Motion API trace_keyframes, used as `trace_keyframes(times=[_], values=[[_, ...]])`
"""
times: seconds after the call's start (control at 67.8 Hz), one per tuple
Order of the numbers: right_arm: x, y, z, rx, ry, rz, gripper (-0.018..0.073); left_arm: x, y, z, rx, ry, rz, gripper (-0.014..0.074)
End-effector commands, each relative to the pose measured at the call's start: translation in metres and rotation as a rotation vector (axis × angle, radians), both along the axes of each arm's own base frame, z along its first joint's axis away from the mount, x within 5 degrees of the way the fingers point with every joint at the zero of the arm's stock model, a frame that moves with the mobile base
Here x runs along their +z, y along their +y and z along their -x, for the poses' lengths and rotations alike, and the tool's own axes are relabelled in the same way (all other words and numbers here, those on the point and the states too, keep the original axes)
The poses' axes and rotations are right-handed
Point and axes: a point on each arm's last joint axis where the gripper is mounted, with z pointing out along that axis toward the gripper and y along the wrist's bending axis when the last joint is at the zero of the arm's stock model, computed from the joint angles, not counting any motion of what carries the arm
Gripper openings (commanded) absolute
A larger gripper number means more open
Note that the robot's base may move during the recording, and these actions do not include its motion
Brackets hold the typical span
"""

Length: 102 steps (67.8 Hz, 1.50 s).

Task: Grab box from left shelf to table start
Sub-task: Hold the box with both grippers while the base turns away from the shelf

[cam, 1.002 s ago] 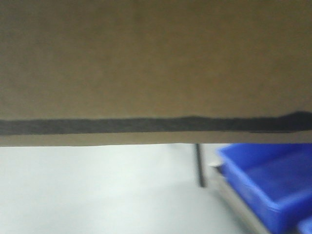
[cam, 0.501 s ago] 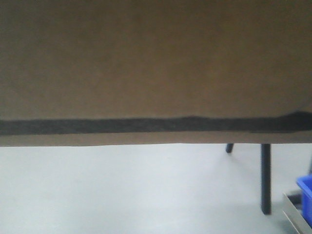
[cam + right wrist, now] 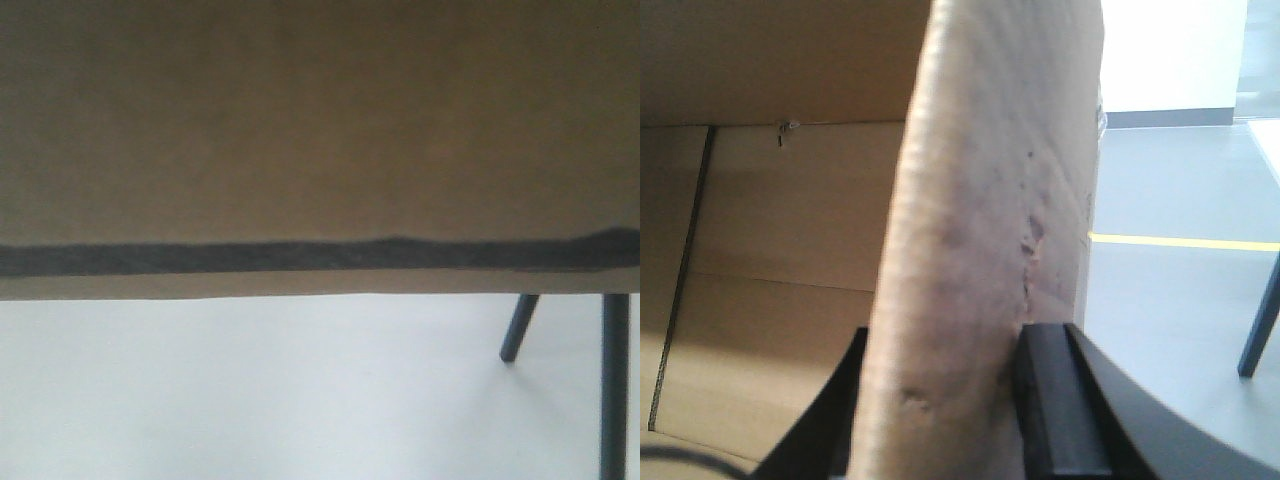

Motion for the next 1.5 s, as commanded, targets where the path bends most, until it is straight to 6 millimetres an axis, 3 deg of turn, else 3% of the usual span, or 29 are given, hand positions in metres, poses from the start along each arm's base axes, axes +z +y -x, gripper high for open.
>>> trace_keyframes(times=[0.0, 1.489], values=[[0.019, -0.0063, -0.0025, -0.08, -0.137, 0.007, 0.0058, 0.0288, 0.0011, 0.0052, -0.006, -0.222, 0.103, -0.0099], [0.019, -0.0063, -0.0025, -0.08, -0.137, 0.007, 0.0058, 0.0288, 0.0011, 0.0052, -0.006, -0.222, 0.103, -0.0099]])
